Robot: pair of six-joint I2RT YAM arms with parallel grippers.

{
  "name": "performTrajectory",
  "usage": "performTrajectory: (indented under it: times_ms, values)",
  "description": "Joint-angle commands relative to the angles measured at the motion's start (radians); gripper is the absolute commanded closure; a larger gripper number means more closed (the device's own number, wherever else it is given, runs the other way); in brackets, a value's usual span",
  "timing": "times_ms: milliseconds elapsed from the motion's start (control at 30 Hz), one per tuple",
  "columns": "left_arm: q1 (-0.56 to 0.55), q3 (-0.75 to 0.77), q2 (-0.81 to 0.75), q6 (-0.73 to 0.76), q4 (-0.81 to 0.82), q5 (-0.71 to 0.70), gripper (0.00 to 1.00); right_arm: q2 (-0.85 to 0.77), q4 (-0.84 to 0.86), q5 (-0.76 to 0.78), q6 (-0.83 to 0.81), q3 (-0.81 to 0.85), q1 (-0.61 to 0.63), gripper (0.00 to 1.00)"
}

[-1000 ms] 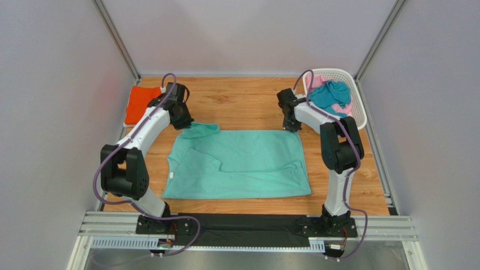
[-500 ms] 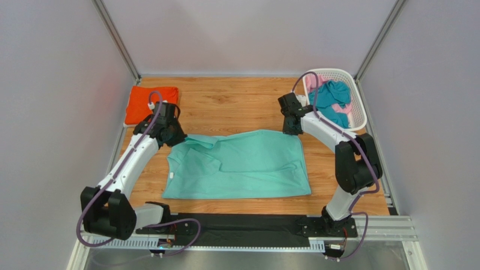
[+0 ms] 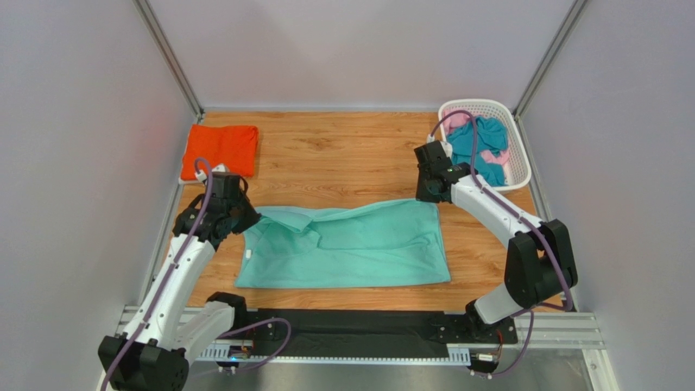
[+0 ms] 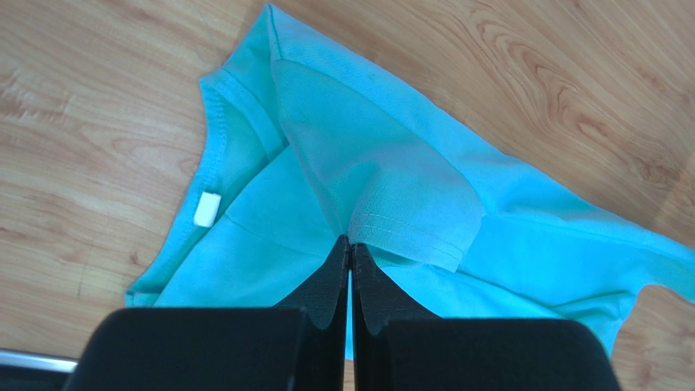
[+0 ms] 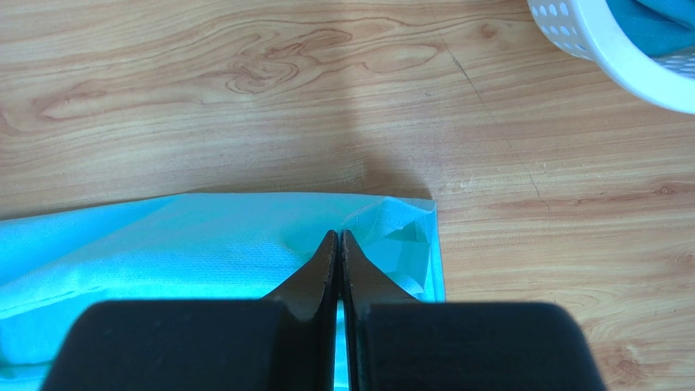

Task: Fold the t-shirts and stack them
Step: Fold the tshirt

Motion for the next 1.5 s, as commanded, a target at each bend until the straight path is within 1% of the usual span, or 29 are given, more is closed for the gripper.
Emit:
performTrajectory:
  times_ms: [0, 333, 500, 533, 600, 667, 700, 733, 767, 833, 867, 900, 933, 967, 1000, 1033, 1100, 1200, 1333, 1367, 1400, 1433, 1467]
  values:
    - [-0.003, -0.018, -0.05, -0.032, -0.054, -0.02, 1.0, -0.048, -0.002, -0.012, -0.025, -0.014, 0.003, 1.0]
    - [-0.003, -0.127, -0.214, -0.084, -0.132, 0.016, 1.0, -0.077, -0.002, -0.024, -0.048, -0.061, 0.003, 1.0]
    - [-0.003, -0.171, -0.271, -0.126, -0.238, -0.059, 1.0, -0.091, -0.002, -0.038, -0.054, -0.087, 0.003, 1.0]
    - [-0.005, -0.181, -0.288, -0.133, -0.24, -0.043, 1.0, -0.091, 0.001, -0.046, -0.049, -0.104, 0.003, 0.99]
    - [-0.003, -0.22, -0.308, -0.141, -0.212, 0.035, 1.0, -0.095, 0.018, -0.054, -0.04, -0.132, 0.005, 0.98]
    - [-0.005, -0.247, -0.323, -0.176, -0.22, 0.033, 1.0, -0.098, 0.033, -0.054, -0.032, -0.17, 0.005, 0.97]
    - [-0.005, -0.273, -0.339, -0.213, -0.225, 0.026, 0.99, -0.098, 0.038, -0.055, -0.025, -0.181, 0.005, 0.93]
    - [-0.005, -0.285, -0.345, -0.233, -0.229, 0.028, 0.94, -0.1, 0.044, -0.054, -0.022, -0.199, 0.005, 0.92]
    - [-0.005, -0.305, -0.348, -0.247, -0.234, 0.031, 0.84, -0.1, 0.044, -0.054, -0.02, -0.205, 0.005, 0.92]
    - [-0.005, -0.319, -0.356, -0.293, -0.249, 0.023, 0.7, -0.111, 0.042, -0.057, -0.016, -0.218, 0.007, 0.89]
    - [-0.005, -0.319, -0.359, -0.305, -0.261, 0.016, 0.56, -0.115, 0.039, -0.058, -0.014, -0.228, 0.007, 0.86]
    - [-0.005, -0.319, -0.366, -0.33, -0.275, 0.01, 0.53, -0.12, 0.033, -0.06, -0.009, -0.233, 0.007, 0.77]
    - [-0.005, -0.319, -0.373, -0.334, -0.284, 0.007, 0.46, -0.133, 0.027, -0.063, -0.008, -0.235, 0.007, 0.73]
    - [-0.005, -0.316, -0.38, -0.336, -0.281, 0.005, 0.29, -0.14, 0.01, -0.067, -0.006, -0.23, 0.007, 0.68]
    - [-0.005, -0.31, -0.391, -0.339, -0.287, 0.003, 0.21, -0.146, -0.002, -0.069, -0.005, -0.222, 0.007, 0.46]
    - [-0.005, -0.305, -0.397, -0.337, -0.286, 0.005, 0.12, -0.157, -0.031, -0.07, -0.006, -0.215, 0.005, 0.02]
    - [-0.005, -0.278, -0.405, -0.328, -0.284, -0.003, 0.0, -0.172, -0.053, -0.069, -0.003, -0.189, 0.008, 0.0]
    - [-0.005, -0.216, -0.391, -0.302, -0.284, -0.004, 0.0, -0.21, -0.073, -0.089, -0.005, -0.167, 0.008, 0.0]
    - [-0.005, -0.161, -0.337, -0.259, -0.22, 0.002, 0.0, -0.233, -0.044, -0.196, -0.034, -0.153, 0.022, 0.0]
    - [-0.003, -0.155, -0.318, -0.236, -0.196, 0.043, 0.0, -0.235, -0.033, -0.216, -0.043, -0.152, 0.029, 0.0]
    - [-0.005, -0.153, -0.272, -0.229, -0.135, 0.071, 0.0, -0.223, -0.019, -0.241, -0.049, -0.15, 0.042, 0.0]
    - [-0.005, -0.155, -0.246, -0.224, -0.105, 0.098, 0.0, -0.213, 0.01, -0.305, -0.052, -0.146, 0.048, 0.0]
    - [-0.005, -0.158, -0.216, -0.206, -0.076, 0.156, 0.0, -0.197, 0.021, -0.319, -0.049, -0.143, 0.06, 0.0]
